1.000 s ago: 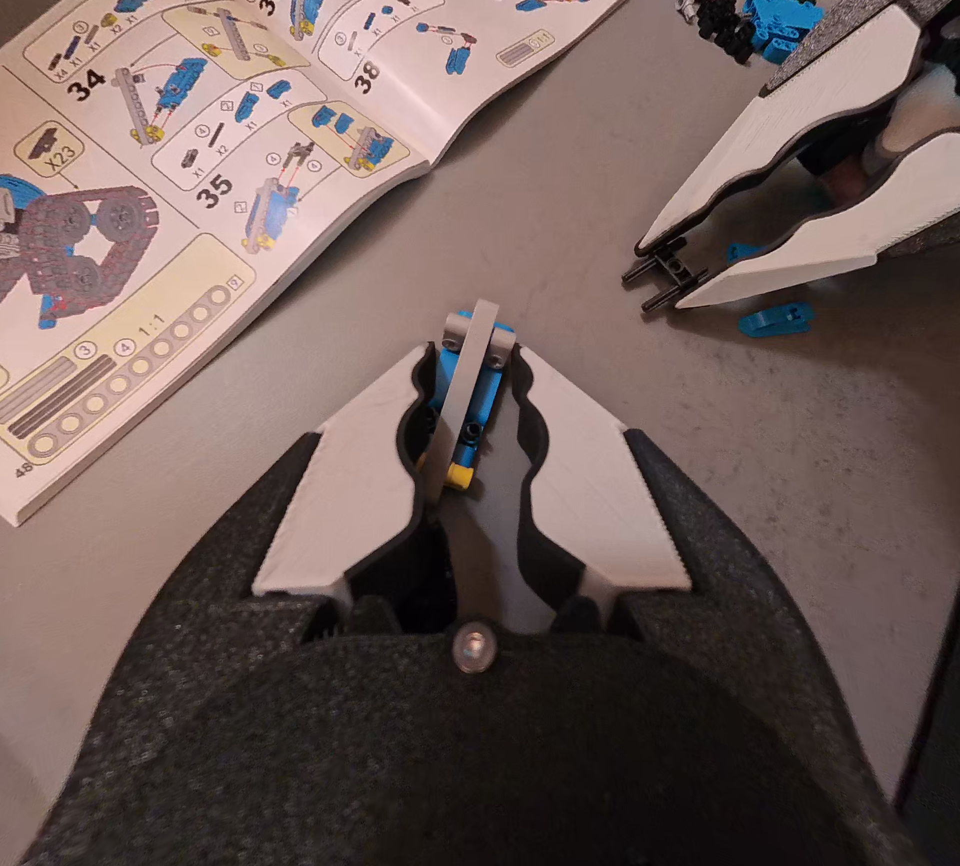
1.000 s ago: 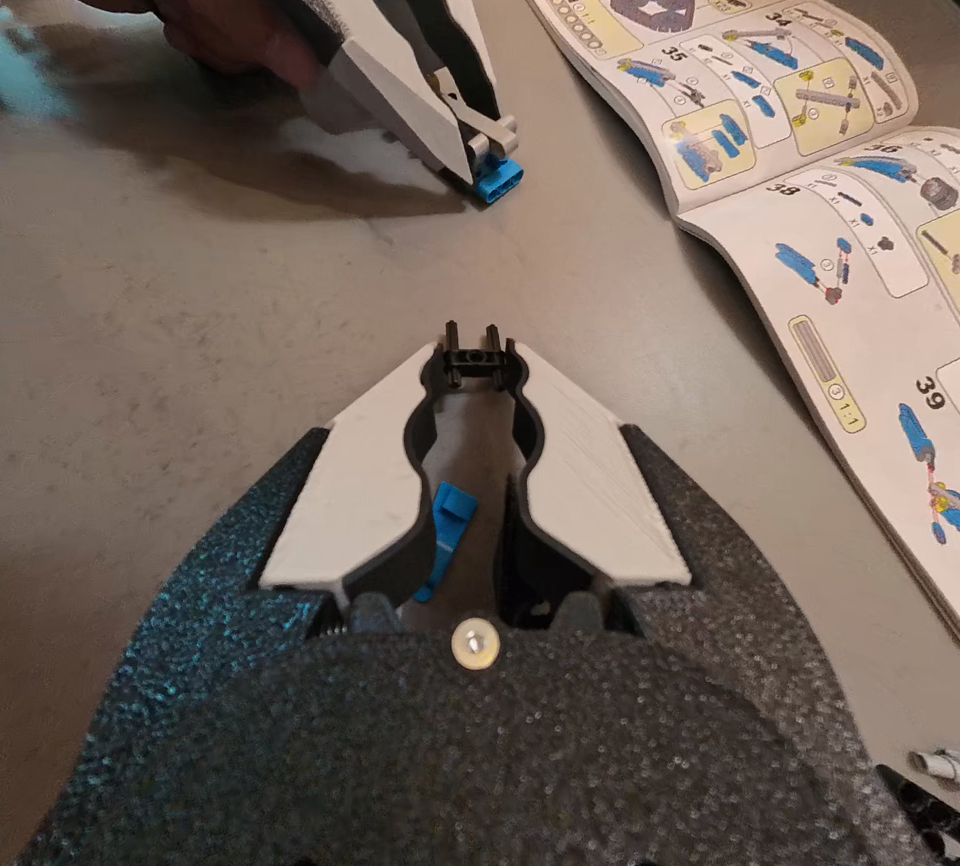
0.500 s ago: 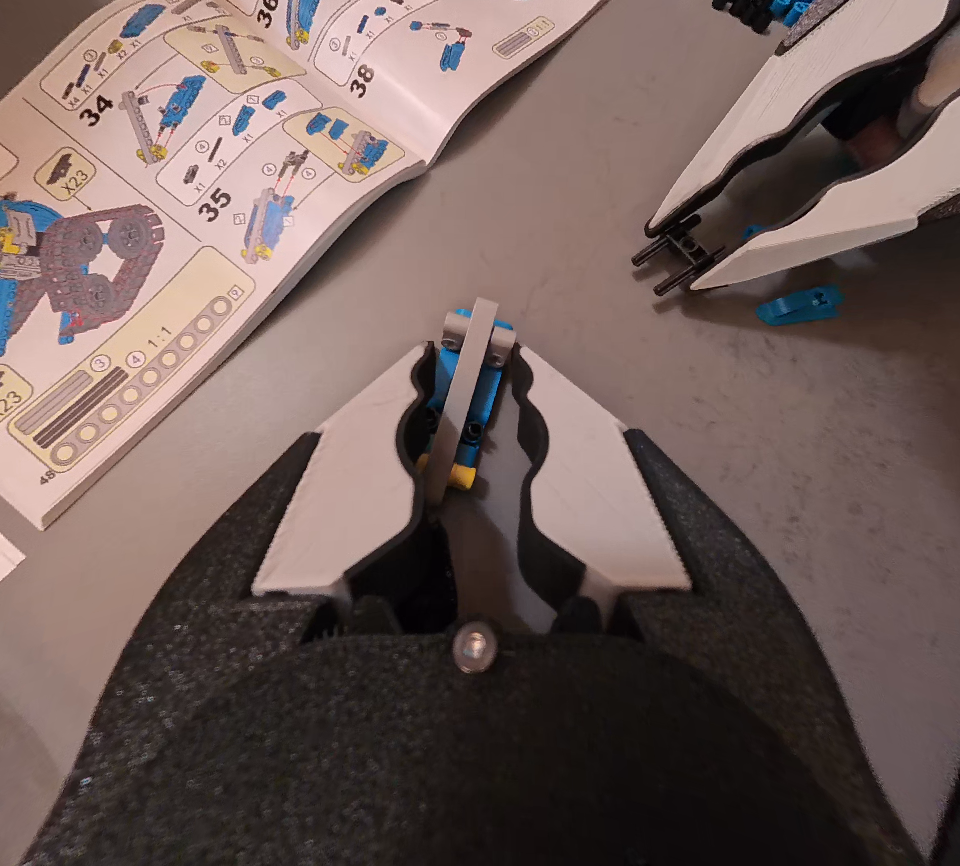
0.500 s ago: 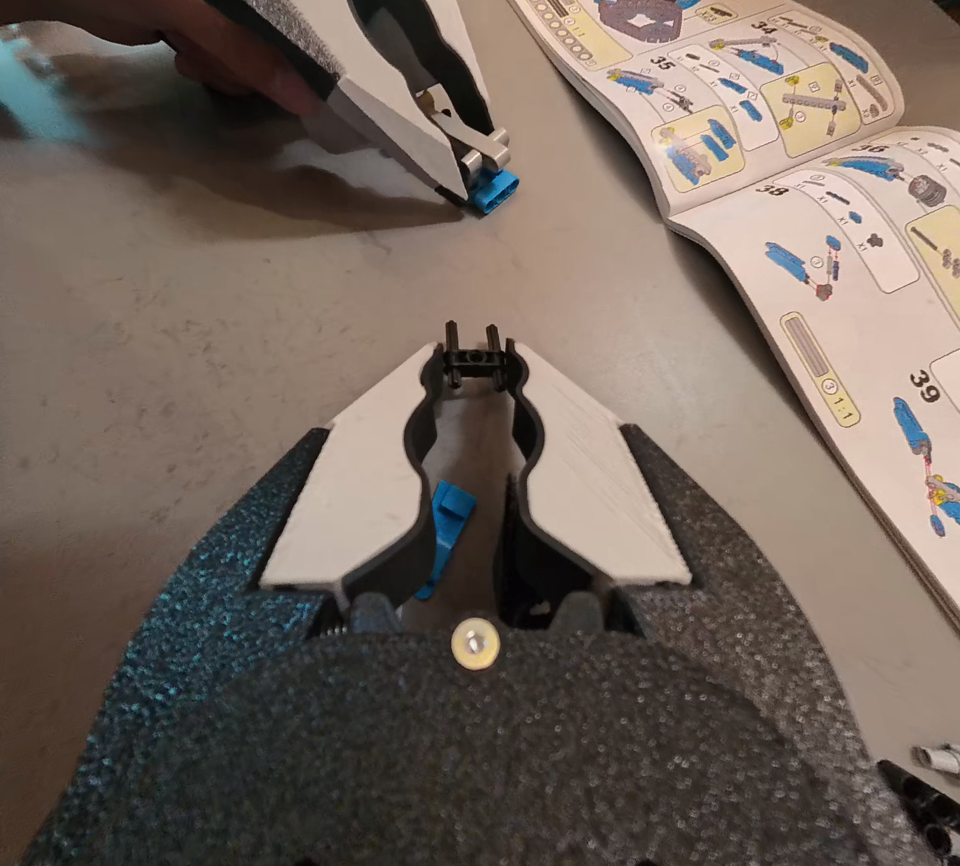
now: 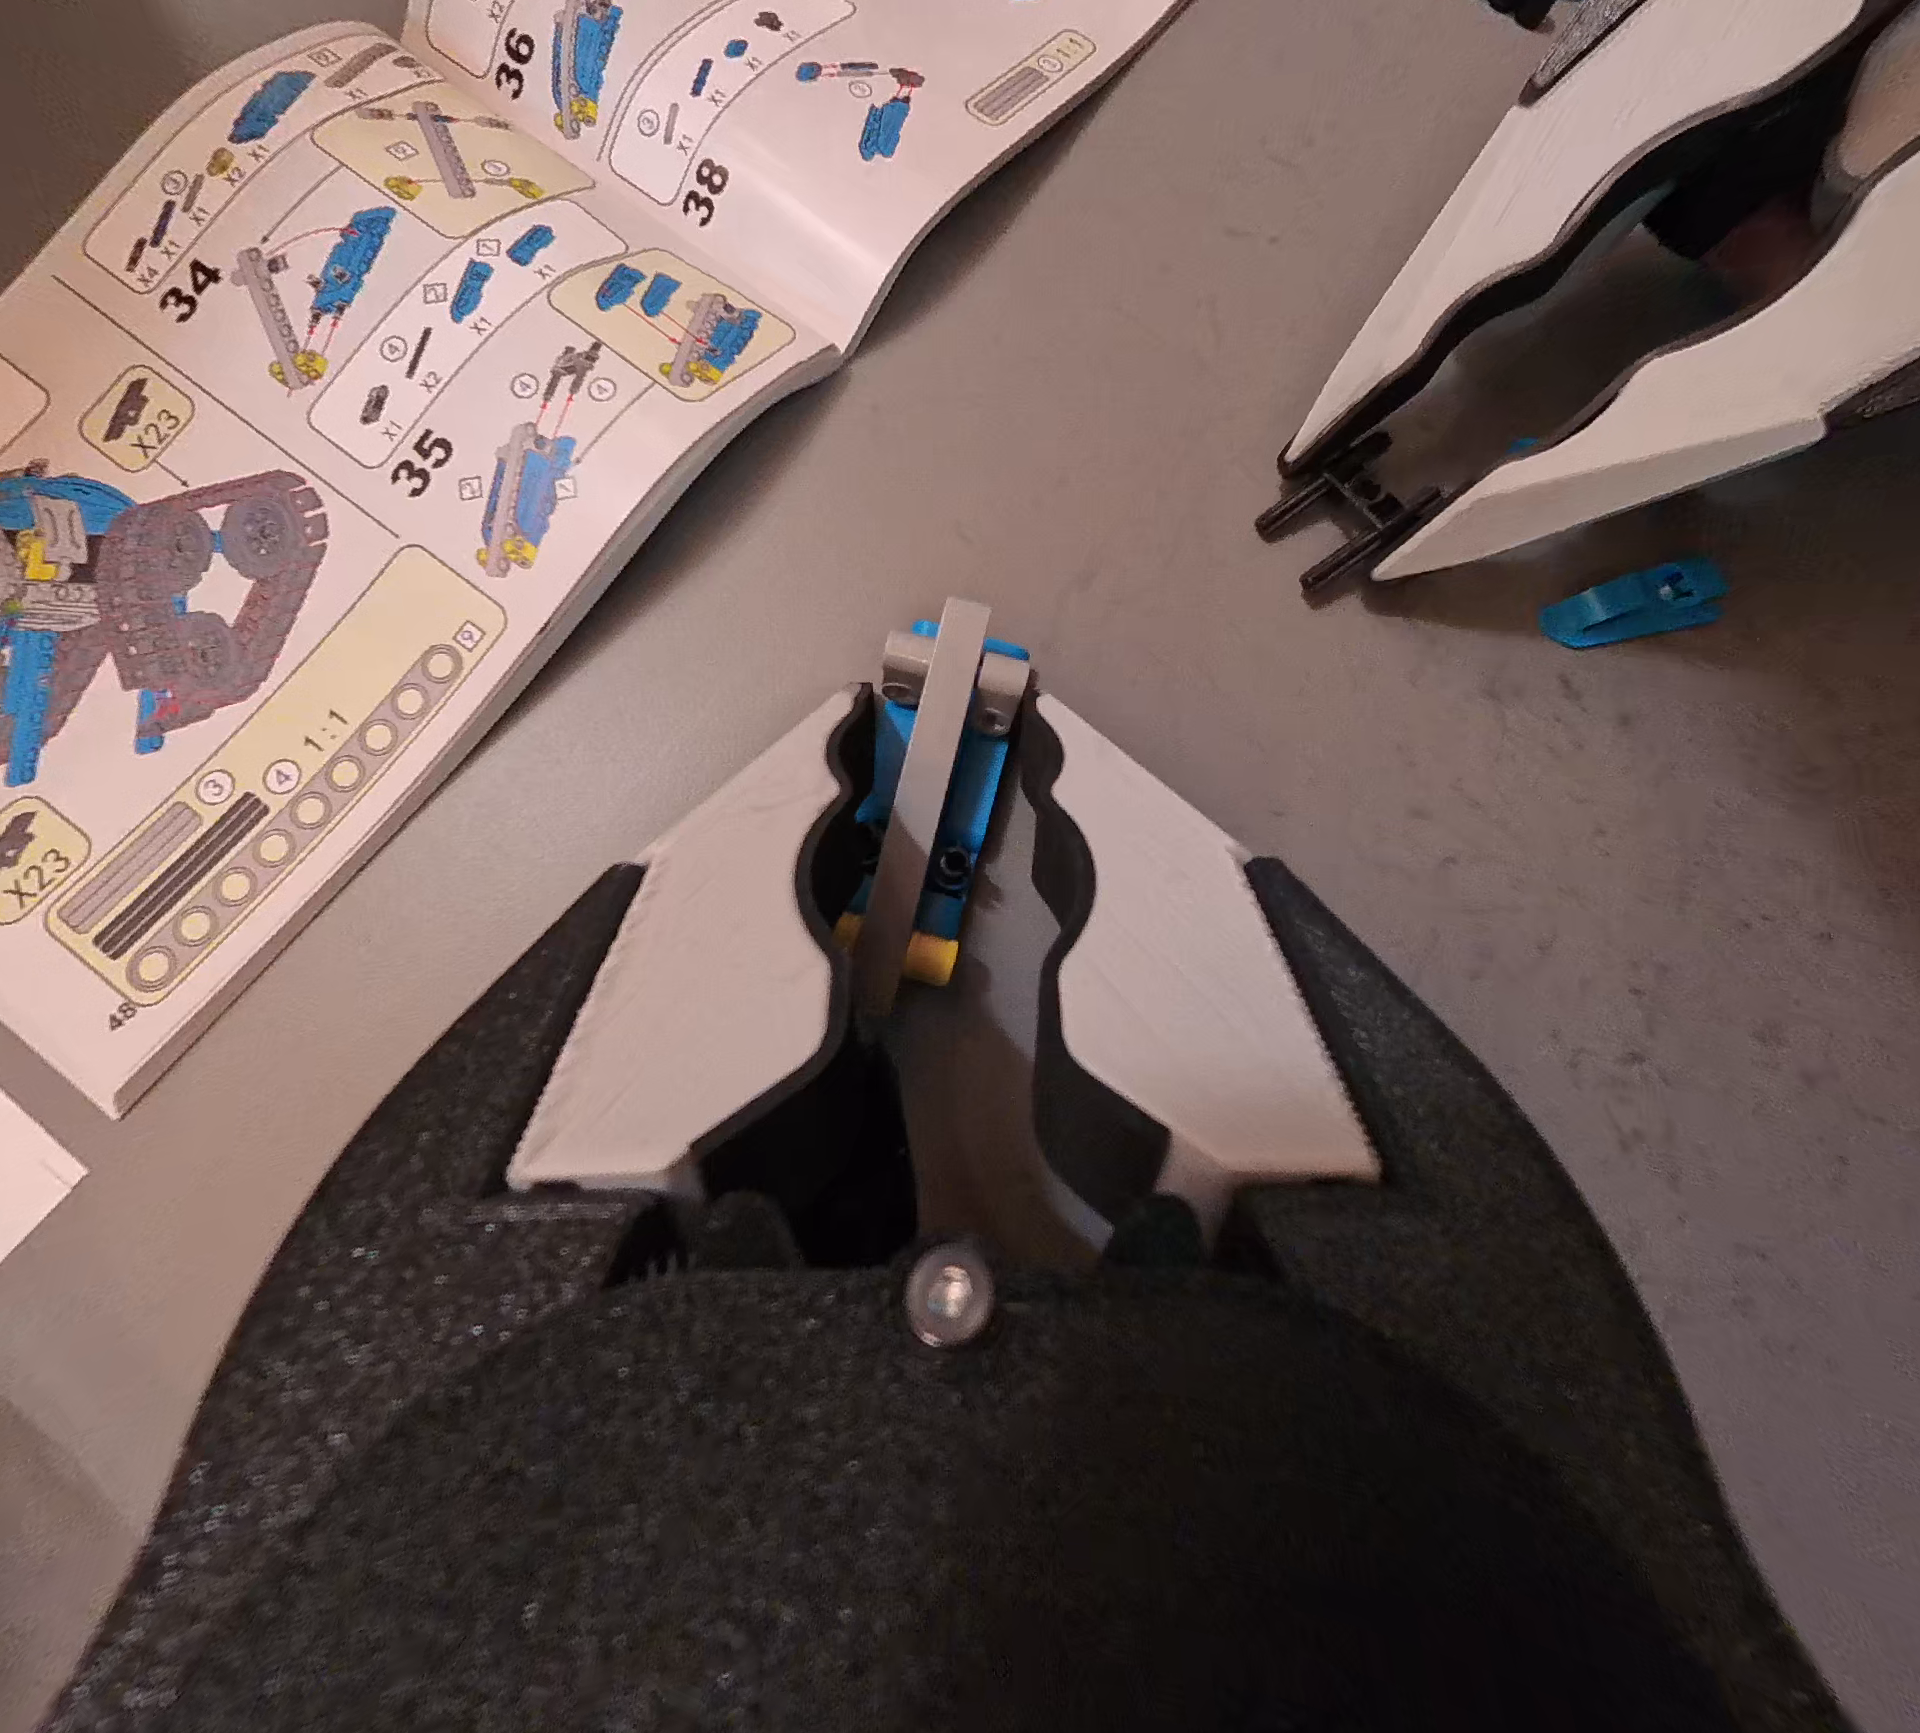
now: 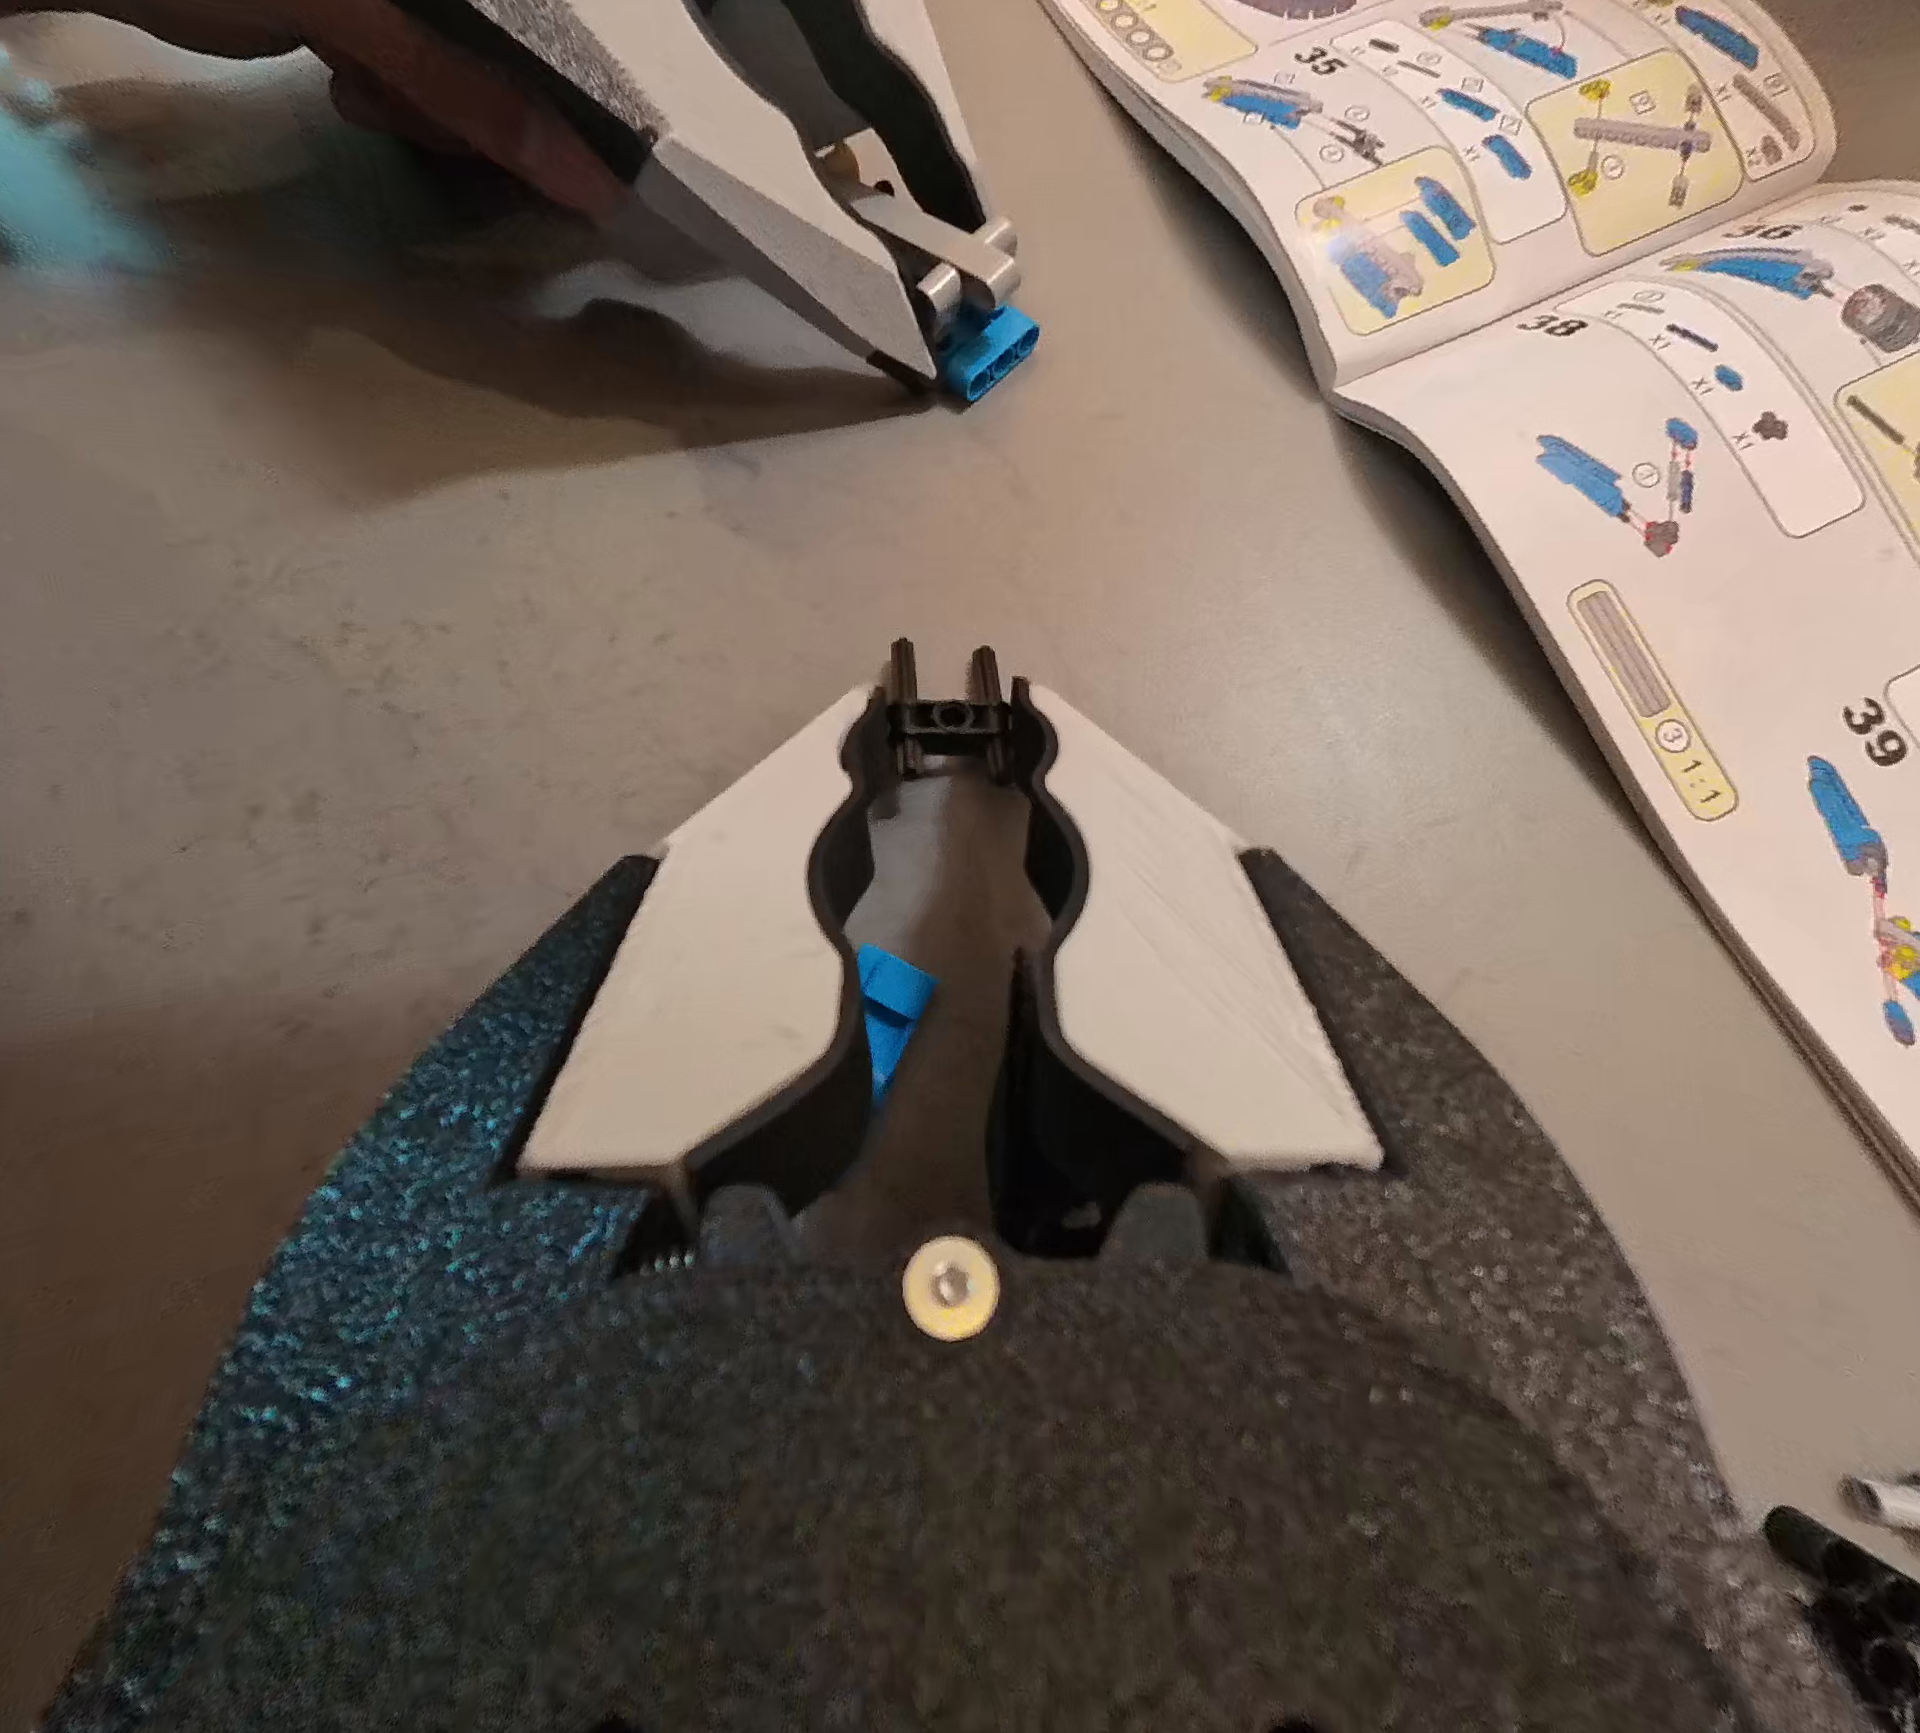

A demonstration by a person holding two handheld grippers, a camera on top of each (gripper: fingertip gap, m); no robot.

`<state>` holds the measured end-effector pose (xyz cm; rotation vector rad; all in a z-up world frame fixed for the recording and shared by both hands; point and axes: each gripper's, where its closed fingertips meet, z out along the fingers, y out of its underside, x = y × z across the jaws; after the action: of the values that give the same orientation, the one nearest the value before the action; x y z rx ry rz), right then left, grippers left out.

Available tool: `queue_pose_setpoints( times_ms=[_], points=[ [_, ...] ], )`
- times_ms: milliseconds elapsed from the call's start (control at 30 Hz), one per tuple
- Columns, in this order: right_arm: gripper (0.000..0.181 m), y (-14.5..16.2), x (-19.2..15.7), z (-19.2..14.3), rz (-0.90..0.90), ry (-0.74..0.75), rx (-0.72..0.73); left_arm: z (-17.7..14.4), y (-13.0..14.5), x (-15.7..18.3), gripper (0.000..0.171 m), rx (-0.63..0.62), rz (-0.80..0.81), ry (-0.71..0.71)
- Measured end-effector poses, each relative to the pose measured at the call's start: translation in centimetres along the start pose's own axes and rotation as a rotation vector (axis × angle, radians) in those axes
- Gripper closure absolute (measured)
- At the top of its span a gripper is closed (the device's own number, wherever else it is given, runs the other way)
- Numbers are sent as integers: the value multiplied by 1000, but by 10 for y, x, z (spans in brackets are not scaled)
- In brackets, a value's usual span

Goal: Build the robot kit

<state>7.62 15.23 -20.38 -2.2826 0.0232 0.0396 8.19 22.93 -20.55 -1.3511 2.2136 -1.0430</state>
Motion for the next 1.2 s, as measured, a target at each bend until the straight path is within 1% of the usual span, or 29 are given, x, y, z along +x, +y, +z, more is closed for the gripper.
queue_pose_setpoints(
  times_ms=[167, 267, 333, 400, 500, 533, 567, 633, 700, 800, 867, 933, 1033, 1067, 1200],
  points=[
    [158, 3, 1, 2, -15, 14, -22, 0, 0, -2, 146, 3, -17, -26],
    [157, 3, 1, 2, 7, 9, -28, -2, 0, -3, 146, 6, -124, -66],
    [157, 3, 1, 2, 8, 10, -30, -3, 0, 6, 146, 0, -159, -69],
    [157, 3, 1, 2, 5, 13, -33, -6, 1, 15, 146, 1, -144, -116],
    [157, 3, 1, 2, 15, 7, -32, -8, 10, 26, 144, -20, -139, -187],
    [154, 3, -1, 1, 16, -4, -35, -10, 11, 30, 144, -12, -153, -189],
    [146, 3, -5, 1, 18, -29, -36, -12, 11, 34, 139, -3, -174, -176],
    [140, 2, -5, -3, 21, -44, -27, -22, 5, 40, 132, 42, -214, -145],
    [142, 1, -4, -14, 13, -75, -1, -40, -2, 43, 132, 91, -227, -131],
    [146, 4, -15, -43, 19, -150, 35, -67, 4, 49, 132, 90, -160, -134],
    [147, 11, -34, -55, 13, -205, 42, -81, 13, 53, 133, 77, -105, -171],
    [147, 26, -42, -53, -8, -156, -14, -91, 21, 59, 134, 76, -93, -185],
    [147, 44, -49, -47, -19, -74, -90, -97, 28, 75, 135, 102, -112, -163],
    [148, 45, -49, -46, -11, -55, -81, -97, 30, 81, 136, 108, -115, -154],
    [166, 44, -46, -44, 19, 9, -47, -100, 33, 102, 137, 142, -104, -129]
  ],
)
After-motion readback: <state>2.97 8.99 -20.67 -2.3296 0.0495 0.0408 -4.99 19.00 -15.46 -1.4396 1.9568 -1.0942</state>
